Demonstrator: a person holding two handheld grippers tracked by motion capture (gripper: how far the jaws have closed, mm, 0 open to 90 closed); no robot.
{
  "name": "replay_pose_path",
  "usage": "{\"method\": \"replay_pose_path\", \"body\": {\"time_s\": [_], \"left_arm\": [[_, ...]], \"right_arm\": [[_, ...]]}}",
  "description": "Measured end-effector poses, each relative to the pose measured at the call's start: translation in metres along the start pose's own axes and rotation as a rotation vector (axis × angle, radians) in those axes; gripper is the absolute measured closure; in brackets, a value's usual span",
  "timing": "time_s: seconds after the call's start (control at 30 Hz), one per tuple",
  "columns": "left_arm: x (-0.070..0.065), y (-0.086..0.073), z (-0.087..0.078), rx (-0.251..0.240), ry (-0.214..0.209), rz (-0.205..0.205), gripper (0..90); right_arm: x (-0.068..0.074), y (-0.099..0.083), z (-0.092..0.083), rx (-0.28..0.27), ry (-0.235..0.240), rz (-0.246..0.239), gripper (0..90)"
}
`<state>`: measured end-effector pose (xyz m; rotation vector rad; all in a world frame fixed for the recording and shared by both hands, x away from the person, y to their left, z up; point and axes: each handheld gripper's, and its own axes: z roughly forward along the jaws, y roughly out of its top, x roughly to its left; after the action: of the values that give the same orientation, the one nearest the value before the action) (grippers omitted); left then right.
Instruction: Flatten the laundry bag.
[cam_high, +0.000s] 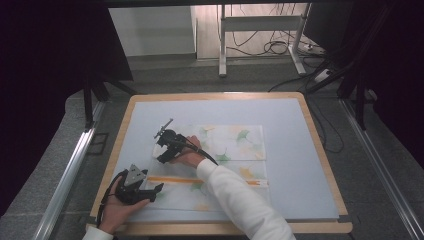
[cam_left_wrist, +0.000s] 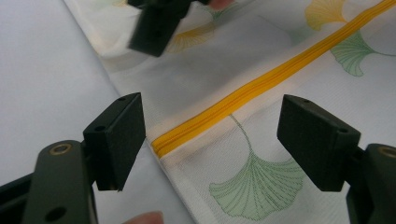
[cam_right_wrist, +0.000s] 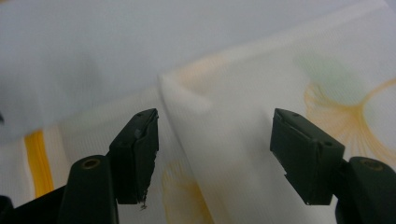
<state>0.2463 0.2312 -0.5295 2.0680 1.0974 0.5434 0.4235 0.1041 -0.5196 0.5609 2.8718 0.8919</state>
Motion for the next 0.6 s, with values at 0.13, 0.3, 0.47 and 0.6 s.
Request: {"method": "replay_pose_path", "body": {"time_s": [0.13, 0.3, 0.47, 0.6], "left_arm": [[0.001, 0.0, -0.001, -0.004, -0.001, -0.001, 23.2], [0.001, -0.001, -0.001, -0.003, -0.002, -0.003, 23.2], [0.001, -0.001, -0.001, -0.002, -0.003, -0.002, 23.2], [0.001, -0.001, -0.001, -0.003, -0.005, -0.002, 23.2]], "right_arm": [[0.012, 0.009, 0.009, 0.004, -0.015, -0.031, 32.1], [0.016, 0.014, 0.015, 0.016, -0.078, -0.035, 42.9], [0.007, 0.014, 0.016, 0.012, -0.066, 0.009, 70.3], [0.001, 0.013, 0.015, 0.007, -0.039, 0.045, 84.4]]}}
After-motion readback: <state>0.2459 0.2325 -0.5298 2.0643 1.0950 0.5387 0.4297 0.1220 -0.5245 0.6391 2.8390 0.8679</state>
